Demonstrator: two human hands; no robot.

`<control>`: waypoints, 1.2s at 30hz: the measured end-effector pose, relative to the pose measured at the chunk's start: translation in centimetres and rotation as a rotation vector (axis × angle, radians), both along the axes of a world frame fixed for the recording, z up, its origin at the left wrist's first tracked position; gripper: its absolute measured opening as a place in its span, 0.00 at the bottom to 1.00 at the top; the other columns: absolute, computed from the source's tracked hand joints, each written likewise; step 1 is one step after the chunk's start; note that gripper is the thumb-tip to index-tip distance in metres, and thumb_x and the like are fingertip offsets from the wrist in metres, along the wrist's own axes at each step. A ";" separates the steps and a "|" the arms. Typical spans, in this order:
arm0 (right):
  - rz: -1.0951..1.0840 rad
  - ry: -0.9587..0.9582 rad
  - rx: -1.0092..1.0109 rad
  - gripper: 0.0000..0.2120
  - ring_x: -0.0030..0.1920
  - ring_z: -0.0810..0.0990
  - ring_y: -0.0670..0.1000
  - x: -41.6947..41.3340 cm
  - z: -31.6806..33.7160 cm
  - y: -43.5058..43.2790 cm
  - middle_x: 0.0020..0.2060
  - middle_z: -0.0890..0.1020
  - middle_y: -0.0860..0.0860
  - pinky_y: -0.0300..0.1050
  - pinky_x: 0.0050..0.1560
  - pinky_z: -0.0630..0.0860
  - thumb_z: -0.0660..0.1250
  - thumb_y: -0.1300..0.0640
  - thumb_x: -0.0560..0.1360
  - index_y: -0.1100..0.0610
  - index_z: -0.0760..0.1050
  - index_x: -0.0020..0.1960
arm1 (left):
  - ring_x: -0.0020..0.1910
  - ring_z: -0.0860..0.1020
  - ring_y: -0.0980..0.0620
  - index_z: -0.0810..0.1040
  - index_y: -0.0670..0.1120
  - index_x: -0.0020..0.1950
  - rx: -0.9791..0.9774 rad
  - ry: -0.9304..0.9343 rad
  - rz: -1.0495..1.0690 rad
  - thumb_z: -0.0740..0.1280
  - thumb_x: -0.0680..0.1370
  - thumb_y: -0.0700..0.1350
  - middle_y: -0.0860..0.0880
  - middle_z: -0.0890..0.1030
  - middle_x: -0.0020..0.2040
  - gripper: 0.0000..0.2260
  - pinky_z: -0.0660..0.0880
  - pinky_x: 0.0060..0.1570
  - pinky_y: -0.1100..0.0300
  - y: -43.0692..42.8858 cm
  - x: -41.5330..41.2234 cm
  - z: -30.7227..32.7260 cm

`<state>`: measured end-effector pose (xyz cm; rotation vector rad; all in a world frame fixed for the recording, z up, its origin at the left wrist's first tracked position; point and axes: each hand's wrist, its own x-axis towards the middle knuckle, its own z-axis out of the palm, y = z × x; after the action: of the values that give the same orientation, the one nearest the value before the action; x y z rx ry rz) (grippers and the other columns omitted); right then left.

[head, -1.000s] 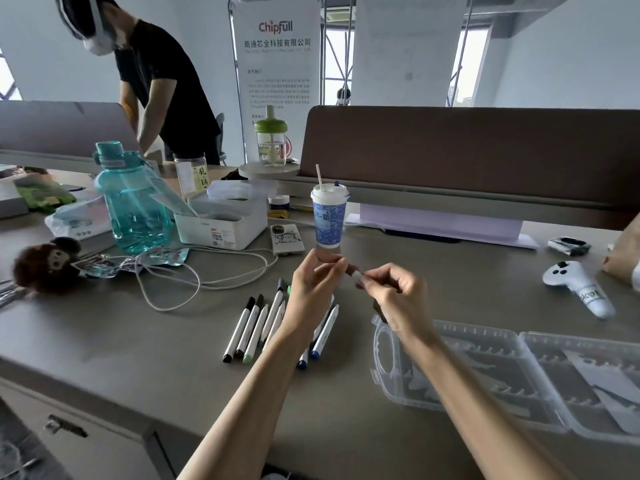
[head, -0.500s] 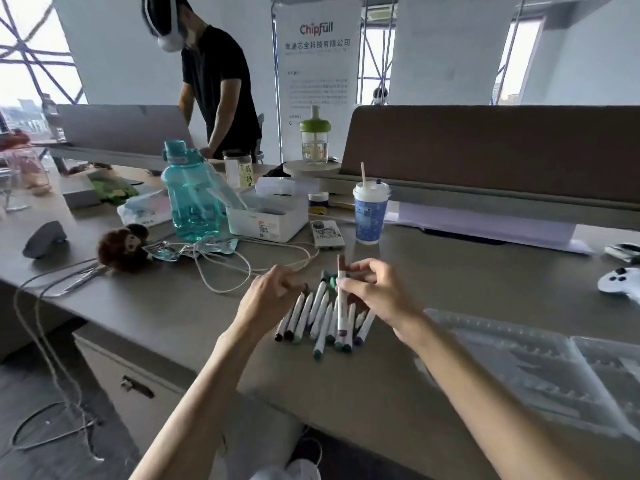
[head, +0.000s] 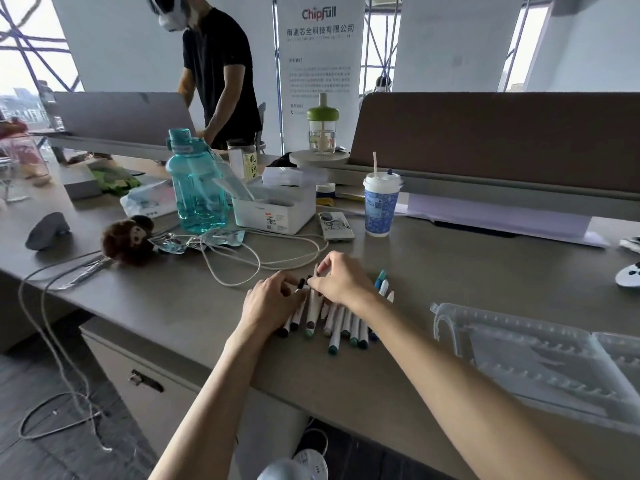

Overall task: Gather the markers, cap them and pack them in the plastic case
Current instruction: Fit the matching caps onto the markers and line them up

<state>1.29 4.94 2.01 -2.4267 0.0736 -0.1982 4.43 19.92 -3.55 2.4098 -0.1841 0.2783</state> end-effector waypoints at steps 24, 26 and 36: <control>0.471 -0.116 -0.407 0.14 0.57 0.75 0.50 -2.4 -2.0 -4.8 0.53 0.75 0.50 0.43 0.55 0.70 0.64 0.51 0.80 0.48 0.78 0.64 | 0.48 0.77 0.52 0.76 0.58 0.54 0.009 0.004 -0.019 0.70 0.72 0.61 0.58 0.76 0.39 0.14 0.71 0.52 0.56 0.0 -0.4 0.1; 0.460 -0.123 -0.394 0.14 0.55 0.75 0.50 -2.5 -1.8 -5.4 0.53 0.76 0.50 0.46 0.56 0.73 0.64 0.51 0.79 0.48 0.78 0.64 | 0.47 0.77 0.52 0.76 0.58 0.53 0.006 0.000 -0.024 0.70 0.72 0.60 0.58 0.76 0.39 0.12 0.72 0.52 0.56 -0.1 -0.5 0.2; 0.168 -0.258 -0.197 0.07 0.45 0.79 0.45 -5.4 -2.0 -12.1 0.46 0.81 0.46 0.46 0.50 0.77 0.67 0.55 0.78 0.52 0.82 0.53 | 0.50 0.71 0.57 0.80 0.56 0.46 -0.061 -0.310 -0.295 0.70 0.72 0.52 0.63 0.75 0.41 0.04 0.68 0.50 0.63 -0.6 -1.7 0.0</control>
<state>-4.08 -7.15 -0.02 -2.5636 -0.2770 -0.4579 2.72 19.30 -3.56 2.2304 -0.6544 0.5106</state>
